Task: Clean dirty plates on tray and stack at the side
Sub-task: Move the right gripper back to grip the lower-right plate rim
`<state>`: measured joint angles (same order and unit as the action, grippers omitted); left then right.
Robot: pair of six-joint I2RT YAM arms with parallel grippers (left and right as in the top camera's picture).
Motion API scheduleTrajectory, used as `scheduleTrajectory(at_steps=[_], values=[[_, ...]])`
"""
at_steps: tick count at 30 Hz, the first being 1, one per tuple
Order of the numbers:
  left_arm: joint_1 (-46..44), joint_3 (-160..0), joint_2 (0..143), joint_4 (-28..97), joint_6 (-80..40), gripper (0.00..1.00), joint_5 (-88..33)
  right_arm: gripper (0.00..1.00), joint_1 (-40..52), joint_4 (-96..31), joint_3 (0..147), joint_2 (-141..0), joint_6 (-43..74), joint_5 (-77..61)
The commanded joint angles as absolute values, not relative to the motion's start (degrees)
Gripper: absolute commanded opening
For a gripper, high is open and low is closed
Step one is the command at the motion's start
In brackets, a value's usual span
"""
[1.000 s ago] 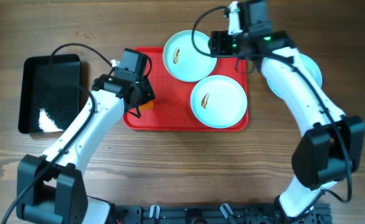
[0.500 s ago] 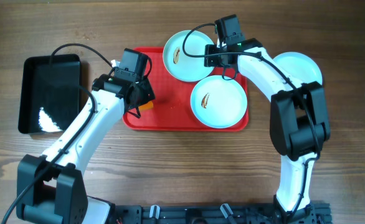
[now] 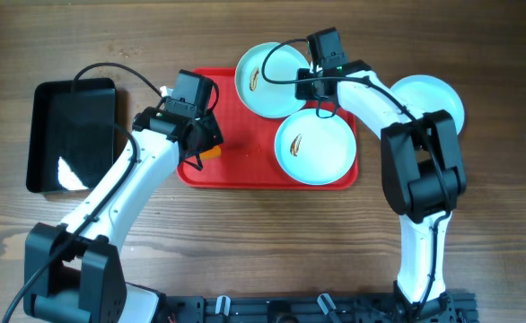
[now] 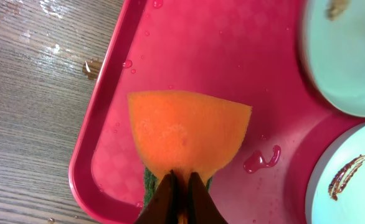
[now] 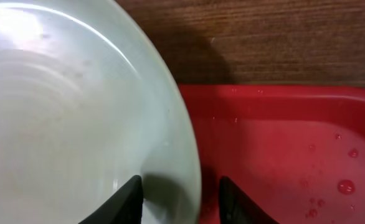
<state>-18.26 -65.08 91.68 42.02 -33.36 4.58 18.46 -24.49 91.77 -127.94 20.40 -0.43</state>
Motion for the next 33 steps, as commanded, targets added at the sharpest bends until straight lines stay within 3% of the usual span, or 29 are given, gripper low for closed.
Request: scheduleTrajectory(at_steps=[1,3,7,9,17,33], values=[[-18.2,-64.7,92.1,42.1,-33.5,0.04,4.5,0.26,18.7,-23.3,92.2,-129.3,21.2,-1.6],[-18.2,-64.7,92.1,42.3,-33.5,0.04,4.5,0.17,18.7,-22.9,92.2,-129.3,21.1,-3.0],[-18.2,-64.7,92.1,42.0,-33.5,0.04,4.5,0.12,18.7,-22.2,92.3,-129.1,21.1,-8.1],[-18.2,-64.7,92.1,41.6,-33.5,0.04,4.5,0.04,18.7,-22.6,92.9,-129.0,21.2,-11.2],[-18.2,-64.7,92.1,40.4,-33.5,0.04,4.8,0.04,19.2,-23.4,94.1,-128.9,26.4,-27.3],[-18.2,-64.7,92.1,35.2,-30.3,0.04,5.0,0.04,27.4,-38.9,94.1,-128.9,19.5,-16.5]])
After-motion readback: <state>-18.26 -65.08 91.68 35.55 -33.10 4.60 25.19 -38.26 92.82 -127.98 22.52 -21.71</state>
